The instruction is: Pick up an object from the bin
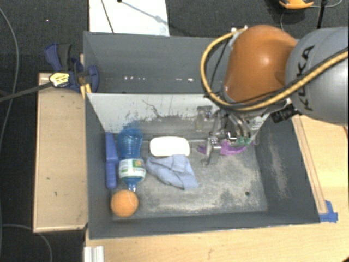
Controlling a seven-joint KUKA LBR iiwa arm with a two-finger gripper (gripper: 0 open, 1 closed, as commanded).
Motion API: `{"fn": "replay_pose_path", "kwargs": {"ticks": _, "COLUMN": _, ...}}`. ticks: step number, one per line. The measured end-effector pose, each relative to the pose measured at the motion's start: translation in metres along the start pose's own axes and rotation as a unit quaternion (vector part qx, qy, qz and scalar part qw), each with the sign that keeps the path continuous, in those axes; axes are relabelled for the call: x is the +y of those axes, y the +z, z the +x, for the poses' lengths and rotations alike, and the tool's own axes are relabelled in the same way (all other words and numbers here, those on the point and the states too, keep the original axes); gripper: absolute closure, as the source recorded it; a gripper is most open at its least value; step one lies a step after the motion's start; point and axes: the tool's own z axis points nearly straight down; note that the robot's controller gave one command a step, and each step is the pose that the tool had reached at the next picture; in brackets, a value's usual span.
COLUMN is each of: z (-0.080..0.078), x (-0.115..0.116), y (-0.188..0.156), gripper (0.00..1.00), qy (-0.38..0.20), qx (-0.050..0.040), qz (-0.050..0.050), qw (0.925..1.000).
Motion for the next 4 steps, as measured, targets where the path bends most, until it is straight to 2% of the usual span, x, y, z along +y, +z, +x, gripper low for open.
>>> {"fn": "replay_pose_path", "kwargs": {"ticks": 1, "z": -0.001, "x": 0.0, "y": -0.005, "gripper": 0.0, "qy": 0.001, "qx": -0.004, "qz": 0.0, "qw": 1.0}}
{"fn": "replay_pose_path", "kwargs": {"ticks": 2, "z": 0.02, "x": 0.03, "y": 0.05, "gripper": 0.0, "qy": -0.017, "qx": -0.0053, "qz": 0.0, "qw": 0.9998}}
{"fn": "replay_pose_path", "kwargs": {"ticks": 3, "z": 0.024, "x": 0.059, "y": 0.079, "gripper": 0.0, "qy": -0.083, "qx": -0.0019, "qz": 0.0, "qw": 0.9965}}
{"fn": "replay_pose_path", "kwargs": {"ticks": 4, "z": 0.024, "x": 0.051, "y": 0.113, "gripper": 0.0, "qy": -0.097, "qx": -0.0073, "qz": -0.001, "qw": 0.9953}}
